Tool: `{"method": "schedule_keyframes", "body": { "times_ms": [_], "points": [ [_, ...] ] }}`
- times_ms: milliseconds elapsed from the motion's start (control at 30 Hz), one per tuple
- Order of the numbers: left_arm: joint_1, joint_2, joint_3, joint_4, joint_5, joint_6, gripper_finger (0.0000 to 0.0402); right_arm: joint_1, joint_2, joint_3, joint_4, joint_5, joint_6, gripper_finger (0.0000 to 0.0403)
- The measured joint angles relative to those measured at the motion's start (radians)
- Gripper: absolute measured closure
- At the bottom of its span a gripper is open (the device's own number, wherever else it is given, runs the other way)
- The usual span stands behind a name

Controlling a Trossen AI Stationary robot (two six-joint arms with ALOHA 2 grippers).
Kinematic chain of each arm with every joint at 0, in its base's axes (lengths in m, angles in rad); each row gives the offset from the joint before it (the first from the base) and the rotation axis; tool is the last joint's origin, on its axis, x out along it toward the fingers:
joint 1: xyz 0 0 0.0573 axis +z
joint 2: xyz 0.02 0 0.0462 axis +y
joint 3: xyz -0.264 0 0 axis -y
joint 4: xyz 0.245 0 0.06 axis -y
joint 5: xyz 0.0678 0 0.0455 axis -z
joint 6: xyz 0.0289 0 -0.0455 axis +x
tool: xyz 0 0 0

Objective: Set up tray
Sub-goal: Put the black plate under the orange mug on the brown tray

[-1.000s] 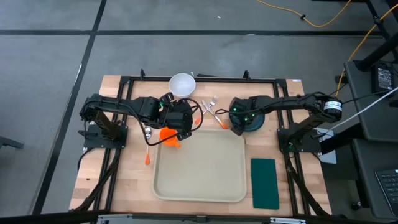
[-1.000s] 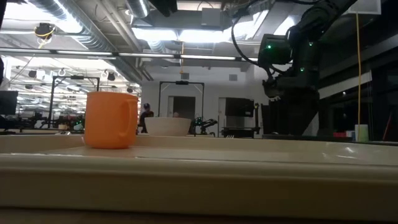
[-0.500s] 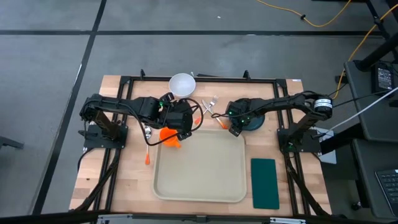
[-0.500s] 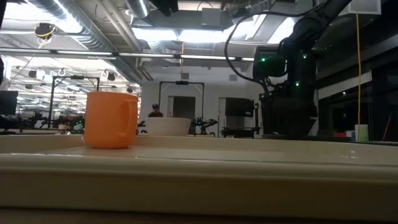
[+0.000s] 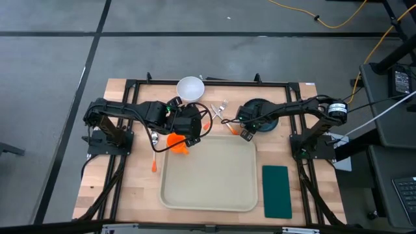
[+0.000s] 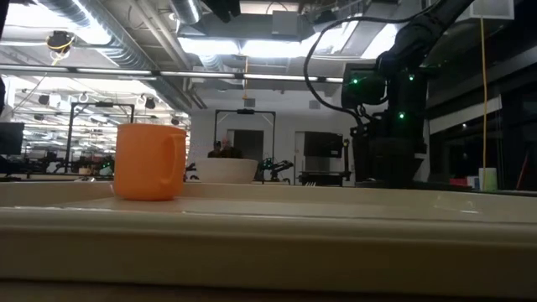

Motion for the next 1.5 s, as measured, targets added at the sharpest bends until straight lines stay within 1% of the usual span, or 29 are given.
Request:
{"method": "schedule_keyframes", "body": {
  "times_ms": [67, 200, 300, 367, 400, 567, 700, 933, 1100, 1233, 1367, 1500],
  "points": [
    [0.000, 0.000, 0.000, -0.002, -0.023, -0.005, 0.0203, 0.000, -0.004, 0.001, -0.014, -0.013, -0.019, 0.0379],
    [0.003, -0.005, 0.000, -0.072, -0.100, -0.104, 0.0203, -0.001, -0.002, 0.040, -0.102, -0.062, -0.070, 0.0381],
    [0.015, -0.019, 0.001, -0.167, -0.125, -0.217, 0.0203, 0.014, 0.001, 0.093, -0.216, -0.094, -0.113, 0.0382],
    [0.022, -0.032, 0.001, -0.236, -0.138, -0.289, 0.0203, 0.035, 0.001, 0.139, -0.263, -0.104, -0.131, 0.0387],
    [0.025, -0.040, 0.001, -0.245, -0.145, -0.314, 0.0203, 0.048, 0.001, 0.163, -0.286, -0.106, -0.148, 0.0389],
    [0.044, -0.102, -0.005, -0.236, -0.197, -0.319, 0.0203, 0.133, 0.001, 0.299, -0.377, -0.132, -0.209, 0.0391],
    [0.081, -0.158, -0.010, -0.236, -0.212, -0.306, 0.0203, 0.210, -0.001, 0.428, -0.447, -0.131, -0.228, 0.0391],
    [0.150, -0.257, -0.010, -0.237, -0.235, -0.182, 0.0203, 0.350, -0.011, 0.657, -0.533, -0.078, -0.144, 0.0391],
    [0.186, -0.315, -0.010, -0.237, -0.229, -0.093, 0.0203, 0.493, -0.012, 0.788, -0.471, -0.076, -0.093, 0.0391],
    [0.203, -0.353, -0.010, -0.237, -0.229, -0.002, 0.0203, 0.619, -0.012, 0.817, -0.337, -0.070, -0.015, 0.0391],
    [0.226, -0.379, -0.010, -0.237, -0.231, 0.096, 0.0203, 0.760, 0.016, 0.818, -0.178, -0.019, 0.035, 0.0391],
    [0.239, -0.400, -0.010, -0.237, -0.223, 0.160, 0.0203, 0.854, 0.093, 0.818, -0.029, 0.076, 0.036, 0.0391]
  ]
}}
